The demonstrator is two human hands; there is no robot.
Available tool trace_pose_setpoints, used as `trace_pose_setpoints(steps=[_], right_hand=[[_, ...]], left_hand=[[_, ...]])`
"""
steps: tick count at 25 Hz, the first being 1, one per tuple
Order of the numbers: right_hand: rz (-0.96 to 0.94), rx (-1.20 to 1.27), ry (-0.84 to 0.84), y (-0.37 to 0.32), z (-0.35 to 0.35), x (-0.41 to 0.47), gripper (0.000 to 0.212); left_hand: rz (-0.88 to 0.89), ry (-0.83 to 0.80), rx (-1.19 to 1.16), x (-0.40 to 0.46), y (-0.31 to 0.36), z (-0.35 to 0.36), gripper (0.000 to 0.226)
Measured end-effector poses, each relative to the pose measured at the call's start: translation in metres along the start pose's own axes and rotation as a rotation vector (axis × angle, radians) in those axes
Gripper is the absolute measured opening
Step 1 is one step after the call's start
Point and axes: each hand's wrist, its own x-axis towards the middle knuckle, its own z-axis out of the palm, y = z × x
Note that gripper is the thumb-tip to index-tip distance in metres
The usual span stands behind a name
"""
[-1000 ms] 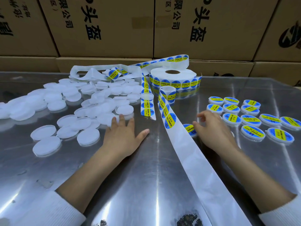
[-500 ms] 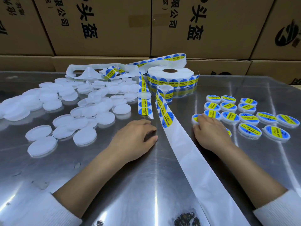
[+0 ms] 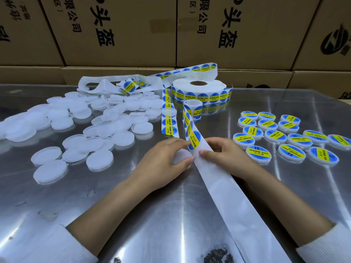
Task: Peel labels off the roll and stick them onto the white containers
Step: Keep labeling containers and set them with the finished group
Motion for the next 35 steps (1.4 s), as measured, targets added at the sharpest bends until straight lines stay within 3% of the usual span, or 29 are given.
trace_pose_setpoints(steps=[2, 5, 9, 15, 22, 28, 32, 35], right_hand=[[-0.026, 0.096, -0.025, -0.002, 0.000, -0.001, 0.025], [-0.065, 0.181, -0.080, -0.006, 0.000, -0.002, 0.017], [-0.105, 0.171, -0.196, -0.008, -0.004, -0.005, 0.015], [-0.151, 0.117, -0.266, -0.009, -0.004, -0.005, 0.021], [-0.057, -0.156, -0.158, -0.002, -0.014, -0.003, 0.023], [0.024, -0.133, -0.110, -0.005, -0.018, -0.003, 0.021], [-0.005, -0.130, 0.184, -0.016, -0.018, -0.002, 0.014], [0.002, 0.045, 0.063, -0.033, -0.016, -0.008, 0.030]], left_hand=[[-0.025, 0.050, -0.035, 0.001, 0.002, 0.001, 0.045], [-0.018, 0.088, -0.096, 0.000, 0.007, -0.001, 0.036], [-0.032, 0.060, -0.154, -0.003, 0.011, -0.005, 0.013], [-0.102, 0.135, -0.230, -0.003, 0.011, -0.006, 0.009], [-0.091, 0.263, -0.296, -0.001, 0.011, -0.012, 0.006], [-0.121, 0.532, -0.439, 0.006, 0.006, -0.027, 0.007], [-0.068, 0.492, -0.451, 0.004, 0.012, -0.026, 0.010], [-0.010, 0.390, -0.362, 0.003, 0.015, -0.022, 0.032]])
